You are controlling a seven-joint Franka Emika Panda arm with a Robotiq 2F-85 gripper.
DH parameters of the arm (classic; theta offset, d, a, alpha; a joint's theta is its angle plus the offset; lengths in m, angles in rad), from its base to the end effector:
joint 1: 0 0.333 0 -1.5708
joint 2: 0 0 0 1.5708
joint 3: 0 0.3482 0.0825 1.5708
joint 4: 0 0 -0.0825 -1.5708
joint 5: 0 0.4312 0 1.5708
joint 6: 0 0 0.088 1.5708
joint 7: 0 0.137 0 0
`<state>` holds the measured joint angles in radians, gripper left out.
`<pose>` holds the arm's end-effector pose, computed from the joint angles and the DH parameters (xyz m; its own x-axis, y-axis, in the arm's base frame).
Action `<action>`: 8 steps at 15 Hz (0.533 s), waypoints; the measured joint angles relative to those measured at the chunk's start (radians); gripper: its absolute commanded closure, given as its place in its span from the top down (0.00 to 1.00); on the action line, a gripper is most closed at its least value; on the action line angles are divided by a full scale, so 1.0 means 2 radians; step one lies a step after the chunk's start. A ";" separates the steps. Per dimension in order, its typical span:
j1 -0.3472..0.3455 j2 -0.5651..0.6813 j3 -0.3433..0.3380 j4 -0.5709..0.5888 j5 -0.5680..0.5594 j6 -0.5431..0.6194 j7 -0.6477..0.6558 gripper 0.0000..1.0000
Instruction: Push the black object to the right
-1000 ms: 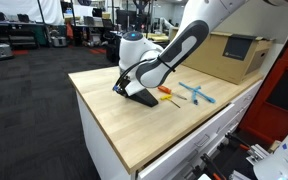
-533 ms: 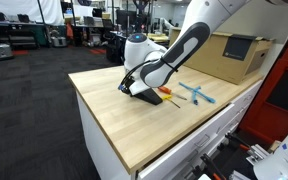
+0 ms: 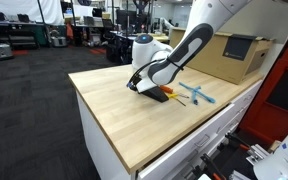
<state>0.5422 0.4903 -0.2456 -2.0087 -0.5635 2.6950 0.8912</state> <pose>0.6399 0.2099 0.1946 0.9295 -0.0193 0.3683 -0.1044 -0.9716 0.2126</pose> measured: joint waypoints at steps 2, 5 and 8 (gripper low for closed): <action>-0.007 -0.005 -0.002 -0.007 -0.011 0.000 0.009 0.00; -0.020 -0.012 -0.002 -0.020 -0.031 0.002 0.025 0.00; -0.032 -0.020 -0.002 -0.032 -0.050 0.005 0.040 0.00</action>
<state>0.4788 0.4495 -0.2501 -2.0730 -0.6627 2.7058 0.9709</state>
